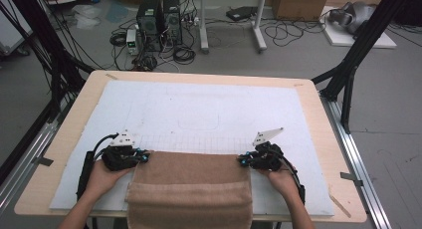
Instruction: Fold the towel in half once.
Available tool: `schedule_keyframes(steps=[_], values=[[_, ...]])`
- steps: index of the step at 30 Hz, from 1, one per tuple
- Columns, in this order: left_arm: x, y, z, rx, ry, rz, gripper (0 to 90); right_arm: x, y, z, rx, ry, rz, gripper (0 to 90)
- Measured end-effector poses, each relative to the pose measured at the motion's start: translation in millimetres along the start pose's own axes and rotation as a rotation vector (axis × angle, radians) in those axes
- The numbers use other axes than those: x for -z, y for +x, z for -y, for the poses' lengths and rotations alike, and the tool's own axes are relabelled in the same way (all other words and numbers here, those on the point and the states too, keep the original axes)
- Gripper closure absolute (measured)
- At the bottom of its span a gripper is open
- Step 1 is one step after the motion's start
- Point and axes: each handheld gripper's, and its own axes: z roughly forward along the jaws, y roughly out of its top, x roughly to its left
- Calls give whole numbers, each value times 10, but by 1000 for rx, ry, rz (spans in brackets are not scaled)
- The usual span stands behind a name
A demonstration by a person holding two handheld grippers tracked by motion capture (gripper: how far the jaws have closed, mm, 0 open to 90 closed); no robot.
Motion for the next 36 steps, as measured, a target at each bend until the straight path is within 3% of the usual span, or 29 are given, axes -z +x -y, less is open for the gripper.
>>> schedule_keyframes(steps=[3,6,10,13,16,18,19,21,23,25,33,36], values=[[31,113,-219,3,-49,-48,828,65,-78,-167,13,-18,50,847],[77,274,-527,28,-107,-92,828,185,-241,-414,6,-71,96,848],[153,469,-1014,-6,-117,-138,828,372,-468,-795,10,-95,143,849],[242,548,-1364,-34,-158,-180,828,512,-598,-1056,19,-104,189,850],[340,659,-1656,-30,-205,-206,829,654,-709,-1283,27,-132,226,850],[364,716,-1768,-27,-224,-215,822,728,-771,-1425,31,-147,251,848],[345,735,-1784,-23,-218,-228,789,746,-798,-1476,29,-154,260,817],[282,772,-1732,2,-181,-246,610,715,-854,-1512,-10,-153,293,604],[211,798,-1587,17,-162,-229,585,629,-904,-1454,-53,-139,245,546],[142,805,-1405,33,-147,-214,584,502,-881,-1355,-54,-95,226,524],[-134,708,-806,75,-72,-123,573,143,-694,-803,-87,-70,183,490],[-257,680,-703,78,11,-74,560,40,-629,-658,-88,-60,169,488]])
